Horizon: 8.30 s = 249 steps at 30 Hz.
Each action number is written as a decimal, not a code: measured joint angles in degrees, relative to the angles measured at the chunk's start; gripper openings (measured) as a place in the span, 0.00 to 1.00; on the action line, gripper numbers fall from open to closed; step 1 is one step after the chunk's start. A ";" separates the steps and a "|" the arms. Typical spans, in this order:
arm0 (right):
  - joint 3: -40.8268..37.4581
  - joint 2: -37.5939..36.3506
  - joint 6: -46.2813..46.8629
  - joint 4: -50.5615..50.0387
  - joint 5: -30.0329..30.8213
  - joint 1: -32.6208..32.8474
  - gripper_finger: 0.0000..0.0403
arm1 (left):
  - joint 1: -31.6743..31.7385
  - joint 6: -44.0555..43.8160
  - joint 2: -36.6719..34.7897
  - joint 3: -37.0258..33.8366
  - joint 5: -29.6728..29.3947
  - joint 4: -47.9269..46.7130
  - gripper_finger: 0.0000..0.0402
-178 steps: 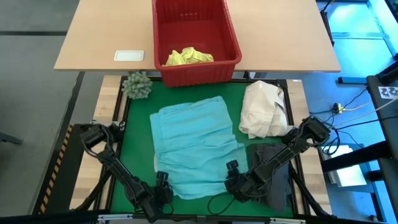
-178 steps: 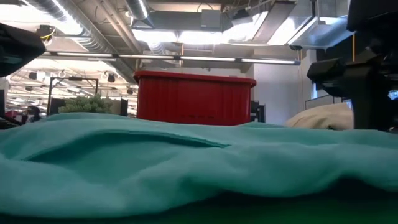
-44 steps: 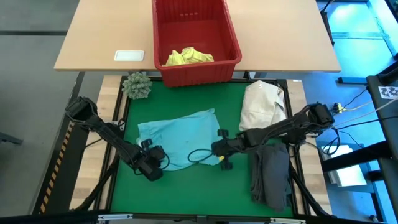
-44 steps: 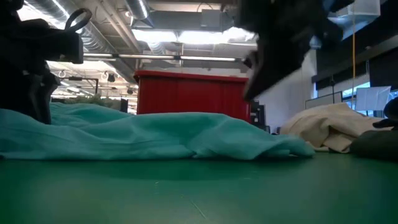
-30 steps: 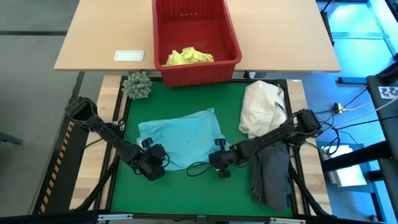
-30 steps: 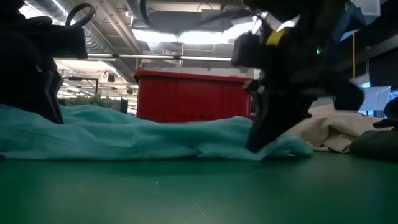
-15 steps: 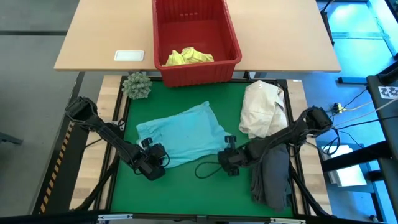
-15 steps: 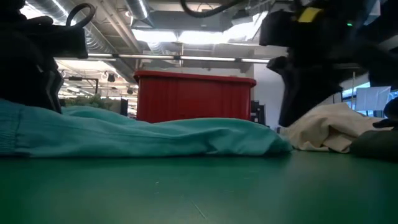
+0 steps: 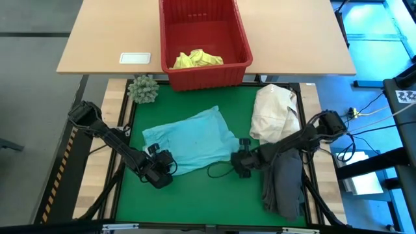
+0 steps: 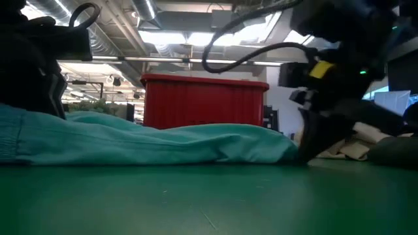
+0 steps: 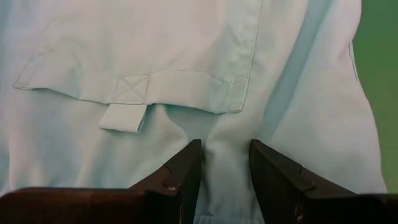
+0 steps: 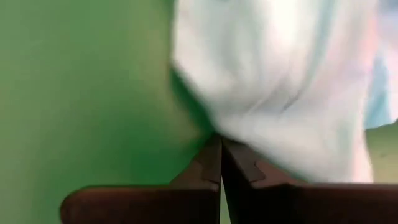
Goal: Fold Laundry from Bin
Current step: Fold the blue short
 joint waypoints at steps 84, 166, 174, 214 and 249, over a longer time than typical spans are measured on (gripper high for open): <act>11.55 0.59 -1.49 -31.97 6.89 -2.63 0.14 | 0.03 -0.39 -0.02 -0.02 0.97 -1.59 0.30; 2.03 1.77 -2.51 3.23 -13.74 -2.00 0.01 | 39.53 20.72 -22.23 -12.77 13.59 -7.46 0.00; 1.90 1.68 -3.55 2.92 -11.29 -6.00 0.01 | 35.38 15.07 -19.33 -12.94 22.24 -4.42 0.00; 6.89 -3.66 -3.87 -18.59 7.50 -11.55 0.00 | 11.77 20.88 -6.43 3.83 11.23 -15.85 0.00; 12.75 14.59 -33.20 33.48 2.75 13.94 0.94 | -6.59 19.47 -2.10 4.07 -4.28 4.46 0.00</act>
